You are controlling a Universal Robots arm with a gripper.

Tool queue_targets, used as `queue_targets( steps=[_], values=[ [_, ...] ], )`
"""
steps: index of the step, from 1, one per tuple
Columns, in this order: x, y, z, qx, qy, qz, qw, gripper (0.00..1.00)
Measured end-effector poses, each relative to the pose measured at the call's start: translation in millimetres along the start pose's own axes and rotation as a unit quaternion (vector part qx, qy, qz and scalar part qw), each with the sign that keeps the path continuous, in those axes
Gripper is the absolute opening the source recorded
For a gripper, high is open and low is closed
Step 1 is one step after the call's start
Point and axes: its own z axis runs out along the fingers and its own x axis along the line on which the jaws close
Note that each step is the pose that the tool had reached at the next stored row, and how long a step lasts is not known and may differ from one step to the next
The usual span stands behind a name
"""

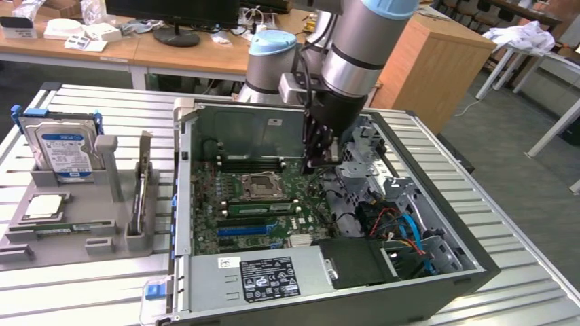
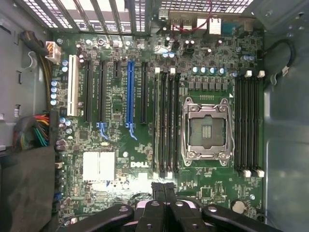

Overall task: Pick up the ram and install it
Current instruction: 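Press down the ram until it locks into place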

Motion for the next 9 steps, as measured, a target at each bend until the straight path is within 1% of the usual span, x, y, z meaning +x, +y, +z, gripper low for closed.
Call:
queue_targets(
  steps=[9],
  values=[
    [0.6, -0.4, 10.9, 0.0000, 0.0001, 0.000, 1.0000, 0.11]
  ],
)
